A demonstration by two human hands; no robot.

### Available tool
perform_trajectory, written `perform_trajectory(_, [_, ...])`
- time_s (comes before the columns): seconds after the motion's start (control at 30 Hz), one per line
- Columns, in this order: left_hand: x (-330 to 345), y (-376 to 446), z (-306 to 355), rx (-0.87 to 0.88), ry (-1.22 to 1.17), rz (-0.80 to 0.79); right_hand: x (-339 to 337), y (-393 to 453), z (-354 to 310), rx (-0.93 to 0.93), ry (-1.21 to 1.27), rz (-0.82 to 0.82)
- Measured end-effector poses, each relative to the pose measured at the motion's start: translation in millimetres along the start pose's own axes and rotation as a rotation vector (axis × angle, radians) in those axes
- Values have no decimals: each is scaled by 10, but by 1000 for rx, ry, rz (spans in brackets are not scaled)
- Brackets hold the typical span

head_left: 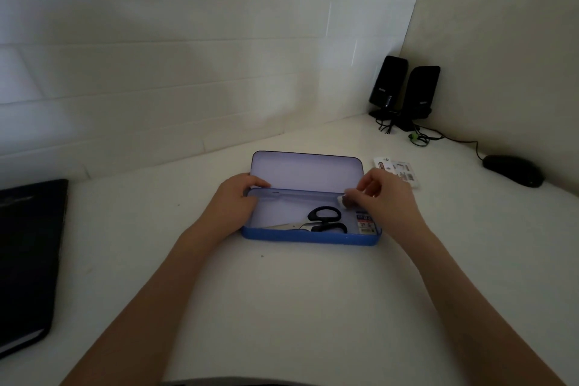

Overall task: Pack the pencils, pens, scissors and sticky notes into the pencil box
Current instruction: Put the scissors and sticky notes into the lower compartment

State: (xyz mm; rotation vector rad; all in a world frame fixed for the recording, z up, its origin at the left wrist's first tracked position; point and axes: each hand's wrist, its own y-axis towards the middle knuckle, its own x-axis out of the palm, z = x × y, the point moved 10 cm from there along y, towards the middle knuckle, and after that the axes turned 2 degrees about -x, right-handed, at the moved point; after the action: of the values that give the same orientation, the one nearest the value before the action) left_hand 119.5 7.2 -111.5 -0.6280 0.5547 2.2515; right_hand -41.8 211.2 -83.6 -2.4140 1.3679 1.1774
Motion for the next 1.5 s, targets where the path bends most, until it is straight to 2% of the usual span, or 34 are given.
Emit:
perform_trajectory(0.33, [-5,-18,35,9,31,2,48,17,-19,-111,-101,13])
perform_trajectory(0.43, [-10,-15,24,9,24,7,38,-13,-14,-95,-45,7])
perform_trajectory(0.7, [-9,-17,36,18,28,6,214,-19,36,-19,-193,-35])
perform_trajectory(0.93, [-11,-20,33,13,18,11,233,-41,70,21,-94,-27])
perform_trajectory(1.2, [-10,-19,32,5,19,2,263,-24,68,16,-189,-25])
perform_trajectory(1.3, [-14,-31,49,14,13,-1,208,5,70,-20,-120,-26])
perform_trajectory(1.37, [-13,-37,65,16,14,-3,45,60,111,-10,-82,51])
perform_trajectory(1.43, [-12,-34,71,16,16,-5,-197,150,152,-13,-228,227])
perform_trajectory(1.5, [-7,-31,69,18,19,-5,-298,288,258,46,-358,289])
